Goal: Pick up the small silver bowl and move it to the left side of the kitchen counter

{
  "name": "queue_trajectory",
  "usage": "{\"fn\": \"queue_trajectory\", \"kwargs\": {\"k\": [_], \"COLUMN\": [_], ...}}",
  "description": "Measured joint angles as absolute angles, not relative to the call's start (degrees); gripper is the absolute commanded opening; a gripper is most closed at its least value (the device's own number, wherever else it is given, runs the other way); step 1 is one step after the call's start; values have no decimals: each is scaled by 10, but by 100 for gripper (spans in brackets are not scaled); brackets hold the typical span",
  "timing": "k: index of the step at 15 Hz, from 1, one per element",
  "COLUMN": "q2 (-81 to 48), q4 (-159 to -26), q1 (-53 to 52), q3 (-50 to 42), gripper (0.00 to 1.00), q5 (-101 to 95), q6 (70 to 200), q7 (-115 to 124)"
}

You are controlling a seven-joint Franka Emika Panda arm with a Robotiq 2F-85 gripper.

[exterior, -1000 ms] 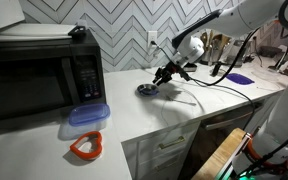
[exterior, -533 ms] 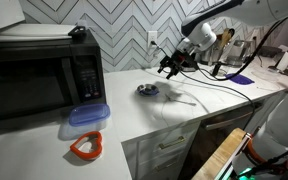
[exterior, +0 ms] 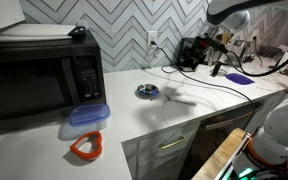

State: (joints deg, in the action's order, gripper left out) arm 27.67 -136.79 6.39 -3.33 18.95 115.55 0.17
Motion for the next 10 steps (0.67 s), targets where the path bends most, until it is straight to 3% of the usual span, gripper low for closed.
{"fn": "queue_trajectory", "kwargs": {"k": [6,10], "q2": [400,406], "q4": [-1402,-1401], "q1": [133,131], "q3": [-57,-60], "gripper": [100,100], "q5": [55,51], "q6": [1070,1068], "q7": [37,35]}}
